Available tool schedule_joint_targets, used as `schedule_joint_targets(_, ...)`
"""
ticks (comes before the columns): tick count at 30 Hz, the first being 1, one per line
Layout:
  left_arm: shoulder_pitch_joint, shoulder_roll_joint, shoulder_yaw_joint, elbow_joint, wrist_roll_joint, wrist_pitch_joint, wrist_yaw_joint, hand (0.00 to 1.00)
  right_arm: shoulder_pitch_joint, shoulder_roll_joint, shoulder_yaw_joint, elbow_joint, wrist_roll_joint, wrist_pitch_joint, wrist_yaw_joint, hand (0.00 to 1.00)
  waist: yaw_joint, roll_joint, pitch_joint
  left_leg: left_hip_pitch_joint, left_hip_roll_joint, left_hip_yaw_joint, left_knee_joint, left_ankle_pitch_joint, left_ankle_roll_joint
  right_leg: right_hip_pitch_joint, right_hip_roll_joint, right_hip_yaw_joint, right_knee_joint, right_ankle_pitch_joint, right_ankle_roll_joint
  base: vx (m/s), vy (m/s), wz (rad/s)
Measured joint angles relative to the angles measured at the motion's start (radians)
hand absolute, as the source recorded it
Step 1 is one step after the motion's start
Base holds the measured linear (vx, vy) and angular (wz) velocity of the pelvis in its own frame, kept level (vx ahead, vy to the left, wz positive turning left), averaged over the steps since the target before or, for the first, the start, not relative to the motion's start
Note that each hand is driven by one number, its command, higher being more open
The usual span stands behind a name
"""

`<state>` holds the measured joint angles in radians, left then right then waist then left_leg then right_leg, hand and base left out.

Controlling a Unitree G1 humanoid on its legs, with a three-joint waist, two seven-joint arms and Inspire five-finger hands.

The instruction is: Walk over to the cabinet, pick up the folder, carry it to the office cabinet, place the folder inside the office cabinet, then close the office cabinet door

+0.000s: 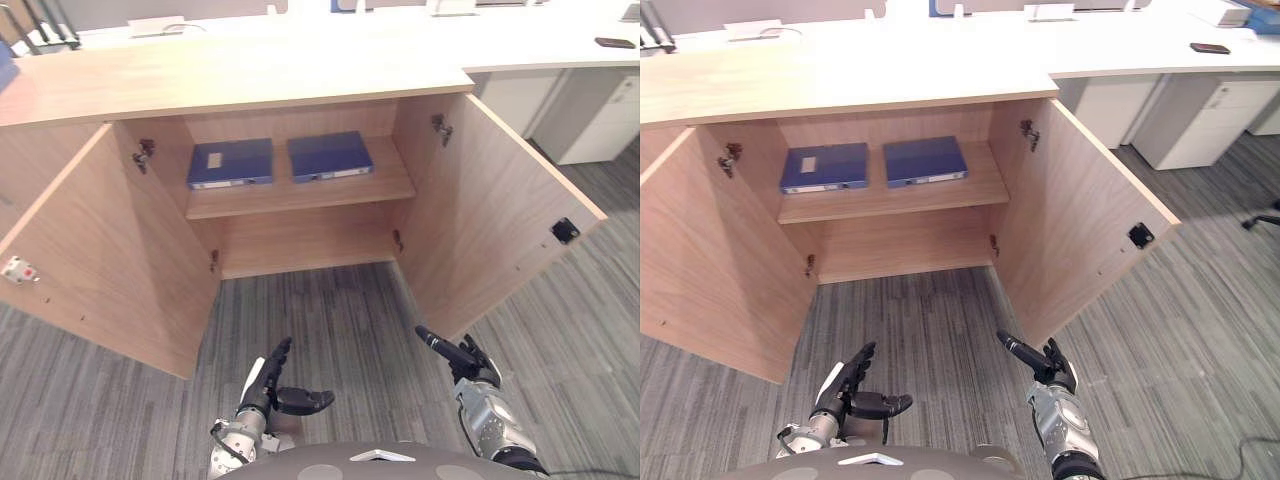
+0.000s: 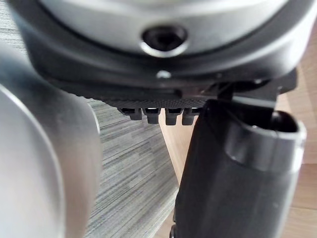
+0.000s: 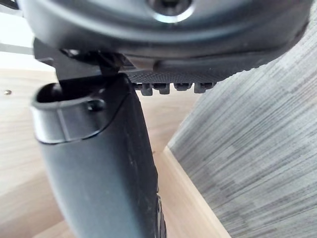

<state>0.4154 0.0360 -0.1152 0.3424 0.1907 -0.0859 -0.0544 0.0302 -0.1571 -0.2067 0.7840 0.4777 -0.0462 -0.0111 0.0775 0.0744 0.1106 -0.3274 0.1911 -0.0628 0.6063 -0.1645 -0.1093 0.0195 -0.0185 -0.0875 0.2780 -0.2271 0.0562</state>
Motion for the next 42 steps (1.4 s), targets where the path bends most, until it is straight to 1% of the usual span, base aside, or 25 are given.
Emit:
schedule_joint_targets(1, 0.009, -0.006, 0.004, 0.001, -0.001, 0.001, 0.000, 1.00, 0.005, 0.001, -0.002, -0.013, 0.000, 0.000, 0.000, 1.00, -0.001, 0.019, -0.006, 0.002, 0.009, 0.022, 0.000, -0.007, 0.005, -0.004, 0.015, 0.001, 0.022, -0.004, 0.004, -0.04, 0.011, -0.15)
schedule_joint_targets(2, 0.006, 0.001, 0.017, 0.001, -0.001, 0.002, 0.001, 1.00, 0.008, 0.020, -0.003, -0.014, 0.001, 0.006, 0.002, 1.00, -0.019, -0.001, -0.013, 0.035, -0.005, 0.029, -0.107, 0.015, 0.000, -0.021, 0.010, 0.005, -0.002, 0.011, -0.003, -0.06, -0.022, 0.26)
schedule_joint_targets(3, -0.012, 0.025, 0.029, -0.005, -0.001, 0.004, 0.003, 1.00, 0.035, 0.049, -0.012, -0.037, 0.001, 0.012, 0.008, 1.00, -0.044, -0.068, -0.018, 0.049, -0.040, 0.058, -0.100, 0.046, 0.017, -0.015, -0.037, -0.007, -0.055, 0.061, -0.008, -0.08, -0.009, 0.32)
schedule_joint_targets(4, -0.015, 0.024, 0.038, -0.009, -0.001, 0.002, 0.000, 1.00, 0.046, 0.055, -0.021, -0.055, 0.001, 0.010, 0.014, 1.00, -0.039, -0.068, -0.013, 0.045, -0.029, 0.081, 0.017, -0.003, 0.033, -0.014, -0.041, -0.012, -0.056, 0.065, -0.007, -0.09, 0.002, 0.23)
schedule_joint_targets(5, -0.007, 0.013, 0.042, -0.004, -0.001, 0.004, 0.002, 1.00, 0.069, 0.056, -0.032, -0.092, 0.004, 0.009, 0.013, 1.00, -0.039, -0.044, -0.020, 0.071, 0.001, 0.100, 0.139, -0.077, 0.019, -0.011, -0.031, -0.018, -0.050, 0.073, -0.005, -0.10, 0.082, 0.05)
schedule_joint_targets(6, -0.001, 0.011, 0.021, 0.003, -0.001, 0.004, -0.003, 1.00, 0.093, 0.053, -0.061, -0.102, 0.013, 0.010, 0.015, 1.00, -0.052, -0.021, -0.027, 0.099, 0.017, 0.102, 0.154, -0.116, 0.007, -0.021, -0.029, -0.030, -0.031, 0.072, -0.005, -0.10, 0.111, 0.15)
schedule_joint_targets(7, -0.004, 0.011, 0.007, 0.003, 0.000, 0.004, -0.004, 1.00, 0.098, 0.052, -0.074, -0.101, 0.019, 0.011, 0.011, 1.00, -0.056, -0.010, -0.027, 0.102, 0.014, 0.104, 0.132, -0.124, -0.004, -0.029, -0.031, -0.032, -0.016, 0.072, -0.005, -0.16, 0.201, 0.28)
schedule_joint_targets(8, -0.013, 0.012, -0.006, 0.003, -0.001, 0.003, -0.007, 1.00, 0.115, 0.064, -0.097, -0.099, 0.019, 0.013, 0.009, 1.00, -0.062, -0.009, -0.040, 0.127, -0.021, 0.106, 0.047, -0.124, -0.009, -0.042, -0.046, -0.035, -0.014, 0.077, 0.005, -0.13, 0.159, 0.40)
schedule_joint_targets(10, -0.024, 0.024, -0.017, 0.013, -0.001, -0.002, -0.007, 1.00, 0.131, 0.078, -0.100, -0.094, 0.020, 0.012, 0.009, 1.00, -0.090, -0.041, -0.057, 0.182, -0.092, 0.069, -0.167, -0.123, -0.001, -0.080, -0.099, -0.046, -0.048, 0.086, 0.016, -0.19, 0.167, 0.45)
schedule_joint_targets(11, -0.057, 0.046, -0.021, 0.041, 0.001, -0.002, -0.002, 1.00, 0.131, 0.099, -0.102, -0.083, 0.021, 0.013, 0.008, 1.00, -0.095, -0.077, -0.057, 0.168, -0.132, 0.063, -0.183, -0.079, 0.015, -0.113, -0.144, -0.053, -0.051, 0.112, 0.033, -0.26, 0.182, 0.13)
schedule_joint_targets(12, -0.063, 0.047, -0.030, 0.053, 0.002, -0.002, -0.001, 1.00, 0.133, 0.108, -0.102, -0.083, 0.024, 0.012, 0.010, 1.00, -0.099, -0.058, -0.060, 0.151, -0.119, 0.031, -0.141, -0.126, 0.011, -0.136, -0.132, -0.052, -0.044, 0.123, 0.048, -0.19, 0.148, -0.01)
schedule_joint_targets(13, -0.066, 0.050, -0.035, 0.067, 0.004, -0.002, -0.002, 1.00, 0.132, 0.116, -0.102, -0.081, 0.035, 0.013, 0.008, 1.00, -0.104, -0.054, -0.059, 0.141, -0.121, 0.030, -0.139, -0.137, 0.025, -0.145, -0.132, -0.048, -0.032, 0.126, 0.051, -0.13, 0.129, -0.14)
schedule_joint_targets(16, -0.068, 0.087, -0.068, 0.126, 0.009, 0.003, -0.009, 1.00, 0.166, 0.176, -0.080, -0.087, 0.059, 0.013, 0.005, 1.00, -0.113, -0.091, -0.070, 0.146, -0.159, 0.054, -0.170, -0.106, 0.045, -0.169, -0.161, -0.017, -0.032, 0.152, 0.051, -0.15, 0.122, -0.13)
schedule_joint_targets(19, -0.071, 0.090, -0.075, 0.124, 0.009, 0.003, -0.013, 1.00, 0.191, 0.196, -0.042, -0.103, 0.059, 0.013, 0.006, 1.00, -0.110, -0.097, -0.062, 0.155, -0.177, 0.087, -0.176, -0.093, 0.061, -0.168, -0.174, 0.014, -0.051, 0.187, 0.058, -0.12, 0.088, -0.25)
schedule_joint_targets(23, -0.071, 0.081, -0.074, 0.124, 0.024, 0.003, -0.010, 1.00, 0.225, 0.196, 0.004, -0.174, 0.046, 0.018, 0.023, 1.00, -0.108, -0.106, -0.038, 0.246, -0.181, 0.168, -0.214, -0.087, 0.081, -0.126, -0.193, 0.037, -0.054, 0.210, 0.057, -0.12, 0.093, -0.51)
schedule_joint_targets(26, -0.073, 0.081, -0.070, 0.123, 0.053, 0.003, -0.004, 1.00, 0.235, 0.200, 0.031, -0.214, 0.037, 0.018, 0.033, 1.00, -0.109, -0.103, -0.033, 0.272, -0.160, 0.224, -0.226, -0.089, 0.088, -0.127, -0.228, -0.061, -0.055, 0.223, 0.022, -0.06, 0.046, -0.55)
schedule_joint_targets(27, -0.075, 0.080, -0.069, 0.123, 0.052, 0.002, -0.002, 1.00, 0.236, 0.201, 0.040, -0.221, 0.037, 0.018, 0.034, 1.00, -0.109, -0.111, -0.036, 0.271, -0.144, 0.239, -0.226, -0.089, 0.088, -0.133, -0.225, -0.086, -0.059, 0.219, -0.016, -0.03, -0.003, -0.37)
schedule_joint_targets(29, -0.074, 0.079, -0.069, 0.123, 0.052, 0.002, -0.002, 1.00, 0.247, 0.201, 0.047, -0.234, 0.037, 0.018, 0.033, 1.00, -0.109, -0.103, -0.041, 0.271, -0.113, 0.263, -0.240, -0.080, 0.089, -0.141, -0.220, -0.127, -0.077, 0.196, -0.058, 0.01, -0.065, -0.44)
schedule_joint_targets(31, -0.074, 0.072, -0.067, 0.132, 0.052, 0.002, -0.001, 1.00, 0.251, 0.201, 0.054, -0.240, 0.037, 0.018, 0.033, 1.00, -0.106, -0.088, -0.042, 0.272, -0.071, 0.298, -0.266, -0.058, 0.073, -0.149, -0.205, -0.161, -0.083, 0.183, -0.080, 0.04, -0.117, -0.47)
schedule_joint_targets(34, -0.091, 0.060, -0.053, 0.180, 0.047, 0.001, 0.017, 1.00, 0.249, 0.201, 0.061, -0.220, 0.036, 0.019, 0.034, 1.00, -0.094, -0.099, -0.066, 0.303, -0.019, 0.360, -0.297, -0.041, 0.018, -0.141, -0.232, -0.154, 0.000, 0.183, -0.077, 0.11, -0.233, -0.70)
schedule_joint_targets(35, -0.097, 0.070, -0.047, 0.196, 0.046, -0.003, 0.025, 1.00, 0.237, 0.201, 0.063, -0.195, 0.036, 0.017, 0.043, 1.00, -0.089, -0.119, -0.089, 0.301, -0.008, 0.390, -0.296, -0.048, -0.009, -0.124, -0.255, -0.150, -0.044, 0.190, -0.058, 0.14, -0.265, -0.94)
schedule_joint_targets(36, -0.120, 0.078, -0.041, 0.240, 0.045, -0.005, 0.032, 1.00, 0.202, 0.190, 0.061, -0.146, 0.036, 0.017, 0.044, 1.00, -0.083, -0.125, -0.101, 0.302, 0.014, 0.418, -0.297, -0.043, -0.029, -0.132, -0.232, -0.136, -0.093, 0.209, 0.048, 0.14, -0.277, -0.91)
schedule_joint_targets(37, -0.139, 0.077, -0.042, 0.266, 0.046, -0.004, 0.033, 1.00, 0.182, 0.179, 0.058, -0.120, 0.036, 0.017, 0.041, 1.00, -0.084, -0.116, -0.104, 0.304, 0.024, 0.425, -0.304, -0.038, -0.038, -0.142, -0.213, -0.128, -0.095, 0.208, 0.046, 0.14, -0.247, -0.79)
schedule_joint_targets(39, -0.172, 0.059, -0.045, 0.319, 0.046, -0.003, 0.031, 1.00, 0.134, 0.126, 0.058, -0.053, 0.036, 0.017, 0.039, 1.00, -0.099, -0.072, -0.075, 0.354, 0.058, 0.453, -0.352, -0.024, -0.063, -0.160, -0.165, -0.108, -0.045, 0.201, 0.035, 0.13, -0.185, -0.62)
schedule_joint_targets(42, -0.175, 0.044, -0.046, 0.348, 0.046, -0.003, 0.031, 1.00, 0.145, 0.096, 0.035, -0.033, 0.024, 0.017, 0.032, 1.00, -0.113, -0.056, -0.078, 0.402, 0.066, 0.465, -0.424, 0.001, -0.081, -0.153, -0.138, -0.107, -0.043, 0.182, 0.031, 0.12, -0.125, -0.27)
